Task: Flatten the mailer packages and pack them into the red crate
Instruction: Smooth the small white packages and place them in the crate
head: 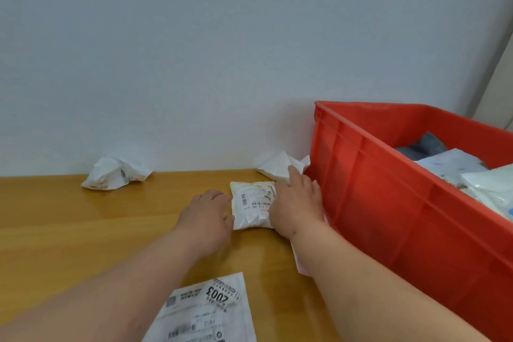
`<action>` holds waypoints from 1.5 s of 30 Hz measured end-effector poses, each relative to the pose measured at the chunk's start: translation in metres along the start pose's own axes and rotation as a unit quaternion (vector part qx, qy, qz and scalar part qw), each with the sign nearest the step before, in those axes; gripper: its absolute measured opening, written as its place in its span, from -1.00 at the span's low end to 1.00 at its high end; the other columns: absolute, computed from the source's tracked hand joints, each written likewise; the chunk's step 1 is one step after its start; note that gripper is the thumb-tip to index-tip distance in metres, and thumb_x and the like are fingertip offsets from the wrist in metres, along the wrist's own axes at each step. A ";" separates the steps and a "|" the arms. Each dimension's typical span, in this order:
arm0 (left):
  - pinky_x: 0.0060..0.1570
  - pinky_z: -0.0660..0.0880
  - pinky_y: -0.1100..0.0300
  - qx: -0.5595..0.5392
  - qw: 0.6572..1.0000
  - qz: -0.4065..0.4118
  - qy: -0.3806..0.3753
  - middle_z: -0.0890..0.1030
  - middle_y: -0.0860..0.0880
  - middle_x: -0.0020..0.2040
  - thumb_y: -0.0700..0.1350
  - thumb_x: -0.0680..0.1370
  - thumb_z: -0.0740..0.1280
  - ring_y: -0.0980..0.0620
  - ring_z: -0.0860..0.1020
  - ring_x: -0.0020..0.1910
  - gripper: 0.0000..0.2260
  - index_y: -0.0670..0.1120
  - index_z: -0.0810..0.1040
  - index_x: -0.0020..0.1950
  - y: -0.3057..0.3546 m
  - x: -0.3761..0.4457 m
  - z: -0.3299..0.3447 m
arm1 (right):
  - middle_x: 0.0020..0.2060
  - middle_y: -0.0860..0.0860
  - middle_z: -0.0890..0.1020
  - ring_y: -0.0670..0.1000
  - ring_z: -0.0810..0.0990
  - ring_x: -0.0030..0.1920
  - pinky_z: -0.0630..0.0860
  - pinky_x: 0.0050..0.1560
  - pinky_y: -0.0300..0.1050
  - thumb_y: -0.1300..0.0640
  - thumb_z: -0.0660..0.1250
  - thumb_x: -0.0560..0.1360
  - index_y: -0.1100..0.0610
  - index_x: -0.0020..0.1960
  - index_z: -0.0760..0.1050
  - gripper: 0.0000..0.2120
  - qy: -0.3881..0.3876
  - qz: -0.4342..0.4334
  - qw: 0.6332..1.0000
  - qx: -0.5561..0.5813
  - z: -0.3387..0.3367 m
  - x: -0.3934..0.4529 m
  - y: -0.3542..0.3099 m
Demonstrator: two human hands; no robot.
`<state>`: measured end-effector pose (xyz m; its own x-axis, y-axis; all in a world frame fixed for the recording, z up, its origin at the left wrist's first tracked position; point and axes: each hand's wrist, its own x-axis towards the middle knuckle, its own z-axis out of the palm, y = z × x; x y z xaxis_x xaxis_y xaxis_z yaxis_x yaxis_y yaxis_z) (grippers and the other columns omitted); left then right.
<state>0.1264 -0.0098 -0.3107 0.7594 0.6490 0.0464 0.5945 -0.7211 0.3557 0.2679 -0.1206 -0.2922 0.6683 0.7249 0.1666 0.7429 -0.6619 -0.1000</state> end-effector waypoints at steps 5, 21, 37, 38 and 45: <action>0.43 0.23 0.04 -0.017 0.999 0.004 0.037 0.28 0.06 0.50 -0.01 0.63 0.19 -0.01 0.22 0.47 -0.58 0.05 0.33 0.50 0.000 0.024 0.009 | 0.60 0.00 -0.20 0.12 -0.17 0.58 -0.17 0.54 0.23 0.08 0.15 0.54 -0.03 0.47 0.33 -0.52 -0.055 0.036 0.998 -0.012 0.008 0.030 0.013; 0.42 0.26 0.02 -0.097 0.992 -0.025 0.082 0.29 -0.01 0.50 -0.07 0.61 0.24 -0.03 0.25 0.47 -0.51 0.04 0.24 0.54 0.000 0.001 -0.009 | 0.47 -0.06 0.28 0.03 0.18 0.48 -0.09 0.47 -0.05 0.24 0.18 0.50 0.06 0.42 0.37 -0.52 0.104 -0.033 0.986 0.125 -0.013 0.013 0.002; 0.27 0.41 0.03 -0.540 0.820 -0.187 0.006 0.54 0.00 0.33 0.16 0.39 0.48 0.00 0.52 0.25 -0.31 0.03 0.38 0.46 -0.029 -0.116 -0.087 | -0.18 0.15 0.64 0.15 0.61 -0.15 0.58 -0.08 0.09 0.28 0.35 0.43 0.17 -0.11 0.54 -0.94 -0.014 0.059 0.760 0.647 -0.091 -0.085 -0.057; 0.14 0.45 0.06 -0.559 0.808 -0.186 -0.013 0.60 -0.04 0.25 0.09 0.46 0.45 -0.01 0.57 0.15 -0.46 0.00 0.46 0.40 -0.029 -0.123 -0.088 | -0.15 0.16 0.64 0.16 0.63 -0.15 0.61 -0.05 0.12 0.28 0.34 0.46 0.18 -0.08 0.52 -0.95 -0.029 0.058 0.755 0.653 -0.093 -0.090 -0.058; -0.18 0.56 0.05 -0.595 0.783 -0.183 -0.005 0.64 -0.09 0.15 -0.33 0.56 0.32 -0.09 0.61 0.00 -0.64 -0.02 0.51 0.30 -0.036 -0.146 -0.092 | -0.04 0.21 0.67 0.17 0.71 -0.07 0.65 -0.01 0.23 0.30 0.39 0.47 0.19 0.00 0.50 -0.86 -0.074 0.085 0.768 0.631 -0.085 -0.108 -0.056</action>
<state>-0.0306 -0.0563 -0.2444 0.6016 0.7526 -0.2679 0.1110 0.2533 0.9610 0.1508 -0.1786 -0.2212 0.6866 0.7247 -0.0582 0.0271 -0.1055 -0.9940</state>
